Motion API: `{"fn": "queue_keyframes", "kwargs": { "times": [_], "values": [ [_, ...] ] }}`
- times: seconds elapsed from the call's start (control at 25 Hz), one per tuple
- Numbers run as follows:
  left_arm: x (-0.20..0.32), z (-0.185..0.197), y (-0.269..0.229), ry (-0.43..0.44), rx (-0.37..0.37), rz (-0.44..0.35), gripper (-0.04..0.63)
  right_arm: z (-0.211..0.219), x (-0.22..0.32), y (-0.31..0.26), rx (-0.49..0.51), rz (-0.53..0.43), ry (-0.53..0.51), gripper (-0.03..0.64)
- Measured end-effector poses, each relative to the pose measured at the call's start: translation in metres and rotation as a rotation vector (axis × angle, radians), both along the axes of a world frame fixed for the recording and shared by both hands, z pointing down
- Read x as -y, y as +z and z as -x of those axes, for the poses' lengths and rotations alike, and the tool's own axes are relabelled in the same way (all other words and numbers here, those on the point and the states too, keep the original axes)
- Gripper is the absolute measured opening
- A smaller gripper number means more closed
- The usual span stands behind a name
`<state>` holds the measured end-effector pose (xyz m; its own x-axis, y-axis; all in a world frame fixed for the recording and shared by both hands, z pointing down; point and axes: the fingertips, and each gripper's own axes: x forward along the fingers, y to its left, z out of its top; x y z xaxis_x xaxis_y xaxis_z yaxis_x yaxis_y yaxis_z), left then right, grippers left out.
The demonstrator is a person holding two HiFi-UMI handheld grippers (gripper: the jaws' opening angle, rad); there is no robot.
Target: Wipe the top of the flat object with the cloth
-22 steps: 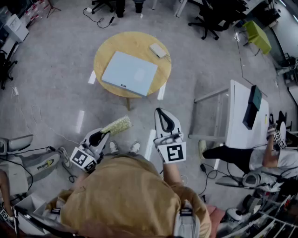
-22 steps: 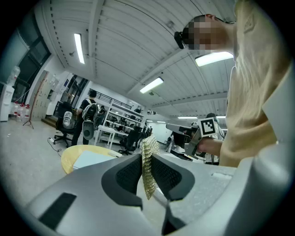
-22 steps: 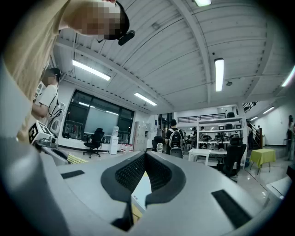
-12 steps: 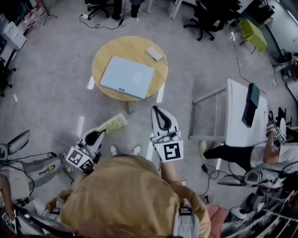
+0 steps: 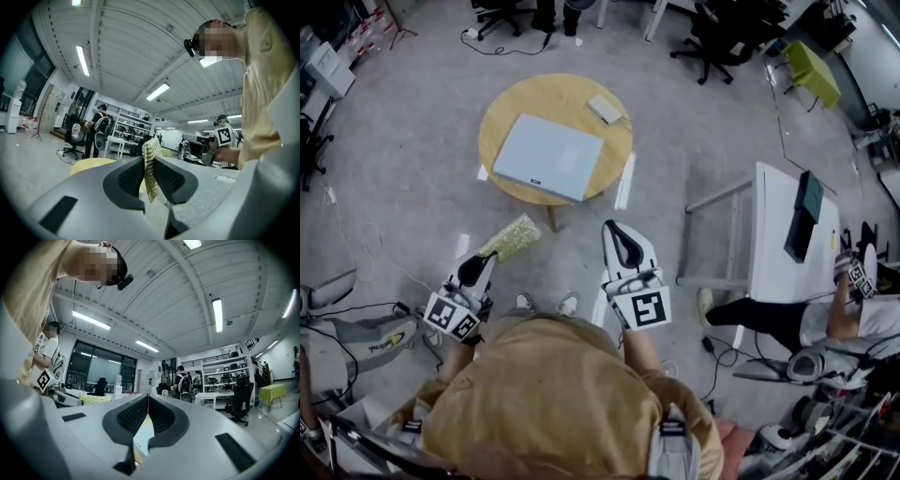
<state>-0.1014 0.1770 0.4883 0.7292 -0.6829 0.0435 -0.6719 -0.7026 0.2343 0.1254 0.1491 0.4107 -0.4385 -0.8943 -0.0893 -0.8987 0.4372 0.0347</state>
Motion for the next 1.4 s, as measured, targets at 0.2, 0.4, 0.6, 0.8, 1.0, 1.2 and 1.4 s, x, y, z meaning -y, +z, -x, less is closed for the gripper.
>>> {"fn": "queue_keyframes", "kwargs": {
  "times": [0.2,0.4,0.6,0.8,1.0,1.2,1.4],
  "values": [
    [0.017,0.013,-0.011,-0.108,-0.010,-0.048,0.061,-0.011,0.003,0.020,0.008,0.025,-0.020,0.002],
    [0.026,0.020,-0.013,-0.130,-0.004,-0.042,0.061,-0.006,0.012,0.030,0.019,0.050,-0.036,0.002],
    [0.050,0.025,-0.003,-0.120,-0.029,-0.028,0.061,-0.002,0.031,0.036,0.007,0.046,-0.026,0.002],
    [0.091,0.028,0.011,-0.091,-0.058,0.003,0.061,0.002,0.062,0.032,0.004,0.051,0.009,0.002],
    [0.131,0.037,0.012,-0.063,-0.092,0.012,0.061,0.014,0.102,0.022,-0.018,0.029,0.033,0.002],
    [0.171,0.049,0.012,-0.033,-0.107,0.007,0.061,0.028,0.136,0.016,-0.040,0.023,0.055,0.002],
    [0.207,0.065,0.009,-0.004,-0.128,0.016,0.061,0.047,0.166,0.000,-0.068,0.014,0.086,0.002]
  ]
}}
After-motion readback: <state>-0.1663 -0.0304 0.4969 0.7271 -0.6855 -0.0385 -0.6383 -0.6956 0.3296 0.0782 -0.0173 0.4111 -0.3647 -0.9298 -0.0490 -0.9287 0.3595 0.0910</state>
